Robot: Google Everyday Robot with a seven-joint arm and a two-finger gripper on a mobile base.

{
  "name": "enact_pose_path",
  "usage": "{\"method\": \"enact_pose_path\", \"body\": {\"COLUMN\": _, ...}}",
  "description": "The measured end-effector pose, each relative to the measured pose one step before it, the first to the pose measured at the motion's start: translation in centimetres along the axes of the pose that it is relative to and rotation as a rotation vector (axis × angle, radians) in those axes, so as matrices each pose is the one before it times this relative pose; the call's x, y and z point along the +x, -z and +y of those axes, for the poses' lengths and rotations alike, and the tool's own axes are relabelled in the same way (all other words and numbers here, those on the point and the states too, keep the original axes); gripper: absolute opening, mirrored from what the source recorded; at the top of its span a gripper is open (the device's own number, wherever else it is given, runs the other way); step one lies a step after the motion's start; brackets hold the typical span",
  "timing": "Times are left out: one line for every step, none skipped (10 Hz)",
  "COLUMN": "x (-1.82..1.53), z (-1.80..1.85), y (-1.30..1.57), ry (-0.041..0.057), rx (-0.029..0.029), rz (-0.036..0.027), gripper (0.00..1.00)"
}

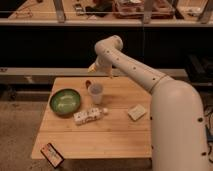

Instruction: Place the pepper in the ceramic cup

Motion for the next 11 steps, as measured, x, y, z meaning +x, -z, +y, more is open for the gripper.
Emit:
{"method": "enact_pose_path", "body": {"x": 1.302, "z": -2.161, "y": -1.028, "ry": 0.08418, "rx": 0.02207, "rz": -0.02635, "gripper": 0.8}}
{"method": "enact_pose_path", "body": {"x": 0.722, "z": -2.011, "y": -0.889, "ry": 0.06852, "rx": 0.02152, "rz": -0.02452, "gripper": 0.8}}
{"method": "enact_pose_path", "body": {"x": 0.606, "z": -1.009, "y": -0.551, "ry": 0.04682, "rx": 0.01179, "rz": -0.01397, "gripper": 0.8}}
{"method": "enact_pose_path", "body": {"x": 0.507, "z": -0.734, "y": -0.475, "ry": 0.03914, "rx": 0.00933, "rz": -0.01078, "gripper": 0.8}}
{"method": "enact_pose_path", "body": {"x": 0.219, "z": -0.439, "y": -0.176, "ry": 0.01733, "rx": 0.00443, "rz": -0.00345, "gripper": 0.8}}
{"method": "enact_pose_path", "body": {"x": 0.114, "z": -0.092, "y": -0.345, "ry": 0.01124, "rx": -0.00759, "rz": -0.00407, "gripper": 0.8}}
{"method": "enact_pose_path", "body": {"x": -0.084, "z": 1.065, "y": -1.624, "ry": 0.01151, "rx": -0.05126, "rz": -0.00826, "gripper": 0.8}}
{"method": "enact_pose_path", "body": {"x": -0.131, "z": 0.002, "y": -1.471, "ry": 0.01271, "rx": -0.02443, "rz": -0.00789, "gripper": 0.8}}
{"method": "enact_pose_path", "body": {"x": -0.046, "z": -0.232, "y": -1.771, "ry": 0.01601, "rx": -0.02159, "rz": -0.00407, "gripper": 0.8}}
{"method": "enact_pose_path", "body": {"x": -0.033, "z": -0.19, "y": -1.405, "ry": 0.00649, "rx": -0.00319, "rz": 0.00138, "gripper": 0.8}}
{"method": "enact_pose_path", "body": {"x": 0.399, "z": -0.243, "y": -1.944, "ry": 0.00537, "rx": 0.00242, "rz": 0.0259, "gripper": 0.8}}
